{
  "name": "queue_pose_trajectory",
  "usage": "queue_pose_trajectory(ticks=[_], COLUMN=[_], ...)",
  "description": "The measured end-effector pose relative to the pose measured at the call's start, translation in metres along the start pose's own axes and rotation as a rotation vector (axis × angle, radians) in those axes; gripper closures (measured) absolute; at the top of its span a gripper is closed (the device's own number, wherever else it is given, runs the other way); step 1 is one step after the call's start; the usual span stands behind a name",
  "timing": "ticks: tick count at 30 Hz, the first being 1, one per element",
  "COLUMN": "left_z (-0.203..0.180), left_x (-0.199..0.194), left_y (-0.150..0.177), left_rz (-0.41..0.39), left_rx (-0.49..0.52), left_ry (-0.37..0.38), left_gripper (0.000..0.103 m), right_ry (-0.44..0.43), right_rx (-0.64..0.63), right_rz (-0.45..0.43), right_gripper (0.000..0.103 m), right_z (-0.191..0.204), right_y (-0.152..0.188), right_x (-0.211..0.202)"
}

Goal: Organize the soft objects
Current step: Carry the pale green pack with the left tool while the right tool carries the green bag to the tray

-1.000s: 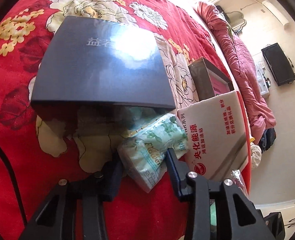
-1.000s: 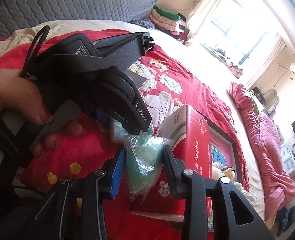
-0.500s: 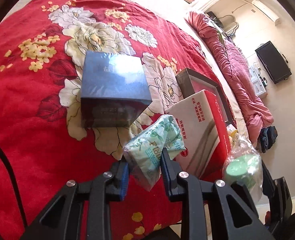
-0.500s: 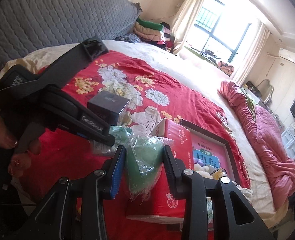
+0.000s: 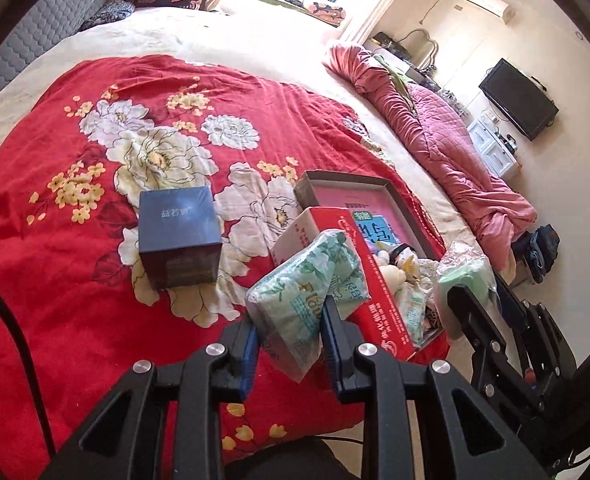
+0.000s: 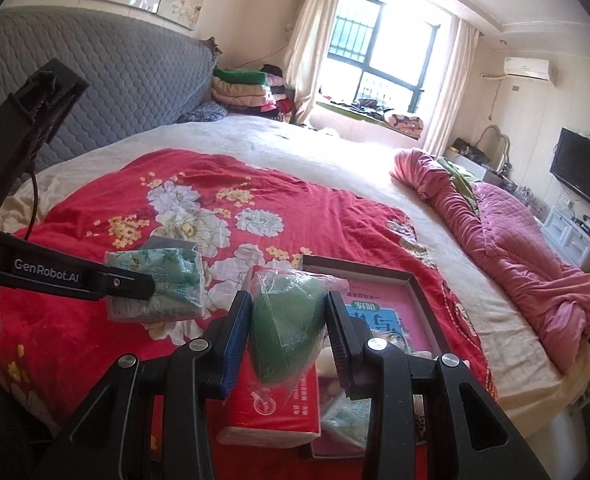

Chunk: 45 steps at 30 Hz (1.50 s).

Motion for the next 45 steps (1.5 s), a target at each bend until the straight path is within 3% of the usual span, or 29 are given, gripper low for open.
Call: queue_pose_trajectory(ticks=[9, 21, 45], left_z=[-0.057, -0.122, -0.161], left_x=[0.001, 0.040, 0.125], left_y=[-0.015, -0.017, -0.019], left_rz=[-0.007, 0.047, 0.164], left_rx=[0.104, 0.240, 0.326], left_ry=[-0.003, -0.002, -0.016], left_gripper=[0.075, 0.075, 0.075], right_ry=[0.071, 0.151, 0.145], right_rx=[0.097, 0.199, 0.280], right_rz=[-0.039, -0.033, 0.026], right_gripper=[0.065, 0.064, 0.064], right_z=[-0.054, -0.113, -0.150], right_y=[0.000, 0.021, 0.052], right_x=[-0.026, -0.039, -0.011])
Point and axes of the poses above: each gripper's, at about its wrist camera, not at the fingertips, and x roughly the way its jaws point, z to its left, y to its underside, the point moved 1 cm from there along x, roughly the way its jaws point, and after that the axes turned 6 degrees about x, right-handed, at the moved point
